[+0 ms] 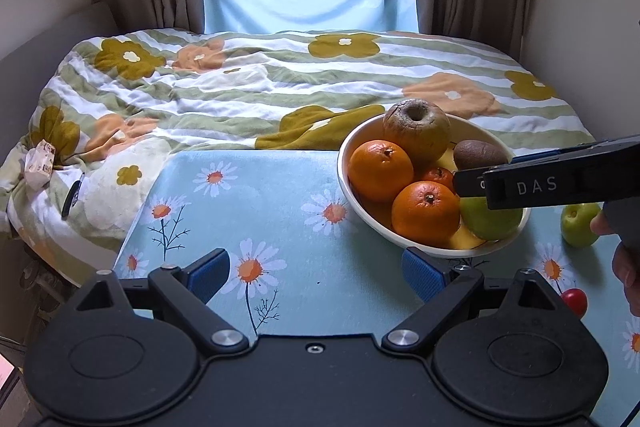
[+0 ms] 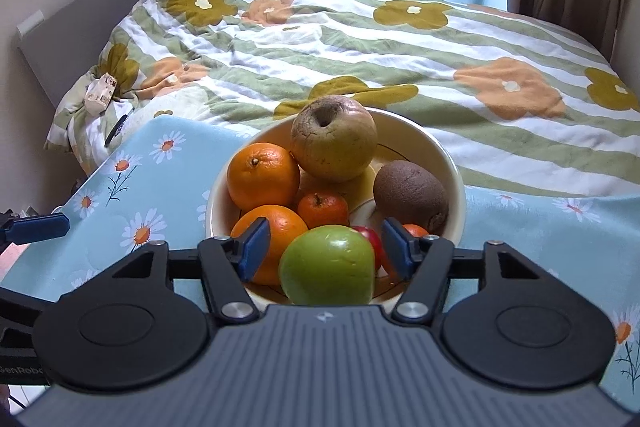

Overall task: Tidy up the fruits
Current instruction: 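Lower the orange into the bowl and open the left gripper while the right releases the apple there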

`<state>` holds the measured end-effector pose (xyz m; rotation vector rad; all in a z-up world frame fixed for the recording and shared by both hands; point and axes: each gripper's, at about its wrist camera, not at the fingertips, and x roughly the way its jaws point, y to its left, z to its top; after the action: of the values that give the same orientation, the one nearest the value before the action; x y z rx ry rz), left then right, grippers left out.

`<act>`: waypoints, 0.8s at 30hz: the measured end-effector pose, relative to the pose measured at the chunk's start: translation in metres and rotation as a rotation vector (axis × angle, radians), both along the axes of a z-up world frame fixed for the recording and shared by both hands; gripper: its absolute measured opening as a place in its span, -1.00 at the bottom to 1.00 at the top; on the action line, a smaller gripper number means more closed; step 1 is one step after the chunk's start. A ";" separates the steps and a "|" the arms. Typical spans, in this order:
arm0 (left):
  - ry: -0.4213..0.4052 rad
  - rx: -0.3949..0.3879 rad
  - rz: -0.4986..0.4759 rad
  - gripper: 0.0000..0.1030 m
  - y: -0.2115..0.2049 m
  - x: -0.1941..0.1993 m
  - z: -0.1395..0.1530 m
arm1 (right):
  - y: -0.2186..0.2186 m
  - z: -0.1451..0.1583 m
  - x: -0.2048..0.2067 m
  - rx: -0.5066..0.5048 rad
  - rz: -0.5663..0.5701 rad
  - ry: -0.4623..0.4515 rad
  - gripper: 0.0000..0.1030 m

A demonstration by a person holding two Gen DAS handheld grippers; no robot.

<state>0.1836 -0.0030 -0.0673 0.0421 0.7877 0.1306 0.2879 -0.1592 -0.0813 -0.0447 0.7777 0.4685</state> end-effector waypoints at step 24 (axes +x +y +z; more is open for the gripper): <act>-0.094 -0.016 -0.061 0.85 0.006 -0.056 0.054 | -0.020 0.067 -0.085 -0.004 -0.167 -0.083 0.98</act>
<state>0.1276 0.0026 -0.0128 0.0442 0.6930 0.0682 0.2028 -0.1795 -0.0142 -0.0031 0.6944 0.3043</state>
